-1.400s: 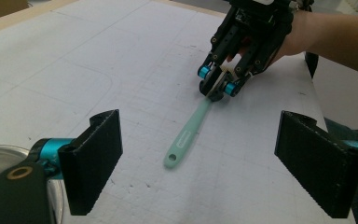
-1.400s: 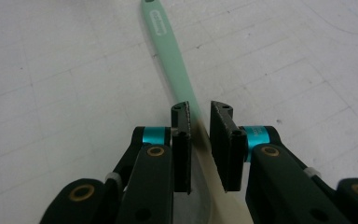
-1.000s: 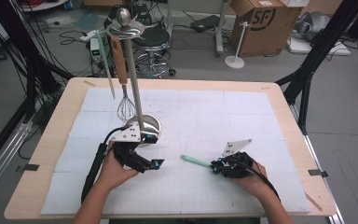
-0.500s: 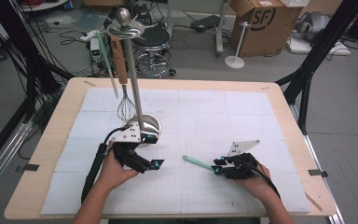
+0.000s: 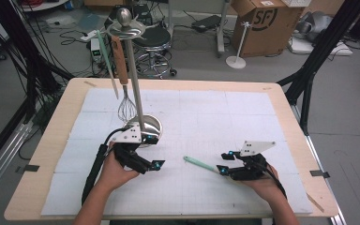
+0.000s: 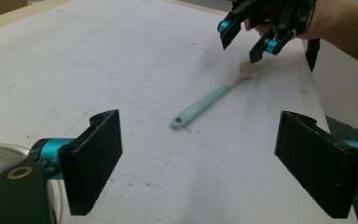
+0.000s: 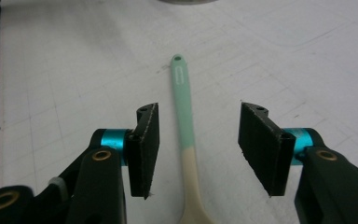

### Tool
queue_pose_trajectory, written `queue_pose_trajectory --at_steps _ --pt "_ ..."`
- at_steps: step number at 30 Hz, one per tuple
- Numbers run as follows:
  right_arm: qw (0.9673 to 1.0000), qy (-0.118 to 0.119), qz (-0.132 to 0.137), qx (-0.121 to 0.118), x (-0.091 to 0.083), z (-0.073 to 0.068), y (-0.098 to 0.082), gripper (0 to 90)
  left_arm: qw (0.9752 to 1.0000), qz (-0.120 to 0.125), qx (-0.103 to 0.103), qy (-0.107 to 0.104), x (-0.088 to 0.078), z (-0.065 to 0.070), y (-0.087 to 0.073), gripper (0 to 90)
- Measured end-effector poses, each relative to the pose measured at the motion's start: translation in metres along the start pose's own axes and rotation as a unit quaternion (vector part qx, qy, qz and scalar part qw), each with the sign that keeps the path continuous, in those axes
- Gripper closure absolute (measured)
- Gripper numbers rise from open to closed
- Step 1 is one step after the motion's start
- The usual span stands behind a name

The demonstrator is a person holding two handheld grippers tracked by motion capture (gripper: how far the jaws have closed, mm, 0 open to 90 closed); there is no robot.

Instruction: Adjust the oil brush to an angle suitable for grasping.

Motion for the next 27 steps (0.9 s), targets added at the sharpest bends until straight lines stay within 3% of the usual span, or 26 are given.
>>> queue_pose_trajectory --at_steps 9,27 --pt "0.9995 0.001 0.03 0.007 -0.0085 0.0025 0.0055 40.0 1.0 0.004 -0.001 0.0 -0.0005 -0.0002 -0.0003 14.9" --pt "0.9996 -0.006 0.026 0.002 -0.0068 0.0036 0.0045 33.6 1.0 0.0 0.0 -0.003 0.0009 0.0002 -0.0011 14.9"
Point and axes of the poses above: each handheld gripper's, and its own axes: x roughly forward along the jaws, y roughly out of its top, z roughly to its right, the point moved 8 cm from there along x, roughly forward along the jaws
